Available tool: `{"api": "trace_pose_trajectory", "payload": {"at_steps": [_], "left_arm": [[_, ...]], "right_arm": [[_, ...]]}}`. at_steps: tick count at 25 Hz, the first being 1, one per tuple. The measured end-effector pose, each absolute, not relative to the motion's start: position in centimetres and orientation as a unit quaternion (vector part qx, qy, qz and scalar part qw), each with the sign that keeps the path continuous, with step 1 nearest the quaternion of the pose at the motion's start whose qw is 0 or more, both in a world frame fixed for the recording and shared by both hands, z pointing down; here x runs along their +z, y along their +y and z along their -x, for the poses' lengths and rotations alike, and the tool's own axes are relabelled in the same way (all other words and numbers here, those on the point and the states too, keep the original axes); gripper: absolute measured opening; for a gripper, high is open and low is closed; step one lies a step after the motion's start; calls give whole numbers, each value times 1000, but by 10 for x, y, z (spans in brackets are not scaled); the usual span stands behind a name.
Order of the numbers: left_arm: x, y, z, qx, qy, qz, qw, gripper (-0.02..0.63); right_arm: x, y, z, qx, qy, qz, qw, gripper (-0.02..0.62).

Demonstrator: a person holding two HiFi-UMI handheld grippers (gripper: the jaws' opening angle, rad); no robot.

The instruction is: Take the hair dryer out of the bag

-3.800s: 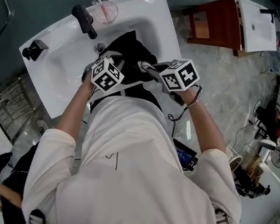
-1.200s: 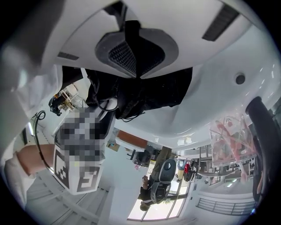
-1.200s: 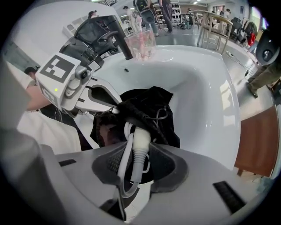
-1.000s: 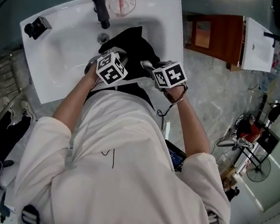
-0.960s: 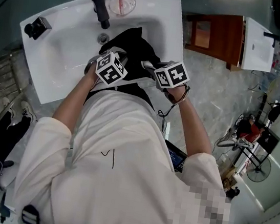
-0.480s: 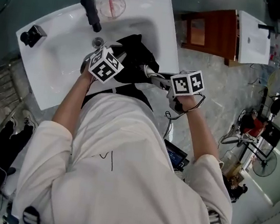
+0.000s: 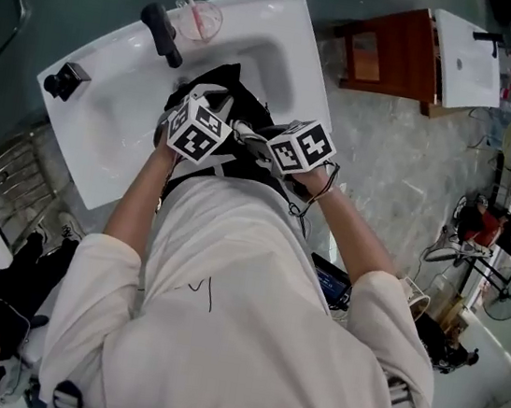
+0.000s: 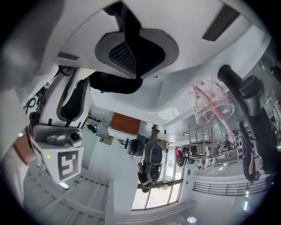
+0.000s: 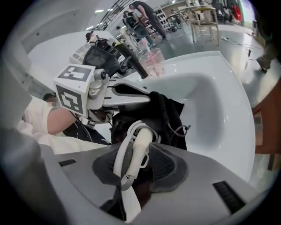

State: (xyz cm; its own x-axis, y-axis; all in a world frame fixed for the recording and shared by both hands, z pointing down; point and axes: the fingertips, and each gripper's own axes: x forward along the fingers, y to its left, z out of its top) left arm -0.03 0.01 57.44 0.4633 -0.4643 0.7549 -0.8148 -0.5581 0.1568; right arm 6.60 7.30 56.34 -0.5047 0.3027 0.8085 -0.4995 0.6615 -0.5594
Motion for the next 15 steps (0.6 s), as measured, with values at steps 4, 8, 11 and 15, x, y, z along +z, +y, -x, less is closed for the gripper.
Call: {"api": "trace_pose_trajectory", "payload": {"at_steps": [4,8,11,15], "left_arm": [[579,5,4,377,-398,-804,230,40],[589,11,22,389,-409,-790,239,38],[588,9,36,373,-426,-783,259,38],[590,5,47,371,-434,-779,261,38]], "right_arm": [[553,73,-45,354,-780,-33,515,115],[534,64,-50,294,-792,-16,535,114],[518,60,-60,244,-798,-6,550,114],[505,53,-78,229,-798,-7,557,114]]}}
